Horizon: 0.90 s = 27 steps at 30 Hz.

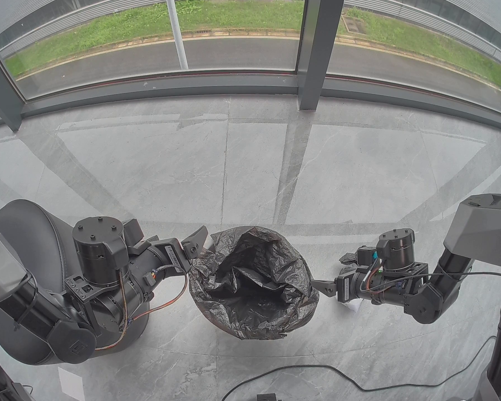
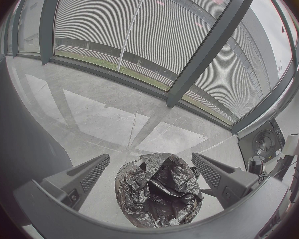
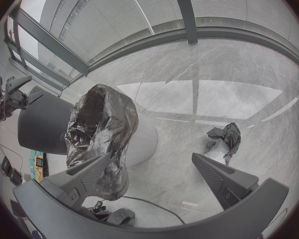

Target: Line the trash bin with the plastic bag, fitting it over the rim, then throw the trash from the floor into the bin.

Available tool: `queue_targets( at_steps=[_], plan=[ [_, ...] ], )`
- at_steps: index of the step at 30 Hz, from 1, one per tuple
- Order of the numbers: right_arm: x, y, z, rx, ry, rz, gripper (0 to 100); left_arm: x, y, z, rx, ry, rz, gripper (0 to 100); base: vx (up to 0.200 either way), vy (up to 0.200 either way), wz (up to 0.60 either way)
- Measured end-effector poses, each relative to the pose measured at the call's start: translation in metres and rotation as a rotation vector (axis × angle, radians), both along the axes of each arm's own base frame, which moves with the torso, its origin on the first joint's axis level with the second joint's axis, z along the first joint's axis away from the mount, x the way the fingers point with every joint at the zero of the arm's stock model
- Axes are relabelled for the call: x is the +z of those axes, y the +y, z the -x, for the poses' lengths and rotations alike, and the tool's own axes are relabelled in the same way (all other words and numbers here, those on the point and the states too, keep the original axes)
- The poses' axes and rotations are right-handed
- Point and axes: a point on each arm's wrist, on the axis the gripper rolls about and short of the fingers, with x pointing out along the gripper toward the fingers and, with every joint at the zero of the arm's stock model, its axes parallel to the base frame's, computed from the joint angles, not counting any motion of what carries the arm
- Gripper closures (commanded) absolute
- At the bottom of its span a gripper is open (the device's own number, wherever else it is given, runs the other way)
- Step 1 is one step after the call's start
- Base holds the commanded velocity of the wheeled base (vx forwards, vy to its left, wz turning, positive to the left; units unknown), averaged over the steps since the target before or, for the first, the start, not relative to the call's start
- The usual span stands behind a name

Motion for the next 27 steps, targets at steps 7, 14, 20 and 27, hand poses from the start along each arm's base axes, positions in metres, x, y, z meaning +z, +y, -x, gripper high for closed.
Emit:
queue_targets(
  at_steps=[7,14,20,27],
  plan=[
    [0.002,-0.005,0.018,0.009,0.028,0.01,0,0.0,0.0,0.0,0.0,-0.001,0.001,0,0.0,0.0,0.0],
    [-0.006,-0.001,0.022,0.028,0.051,0.022,0,0.0,0.0,0.0,0.0,0.0,0.001,0,0.0,0.0,0.0],
    [-0.016,0.003,0.014,0.03,0.063,0.028,0,0.0,0.0,0.0,0.0,0.001,0.002,0,0.0,0.0,0.0],
    [-0.027,0.007,0.002,0.026,0.065,0.03,0,-0.001,-0.001,-0.001,0.0,0.004,0.004,0,0.0,0.0,0.0]
  ],
)
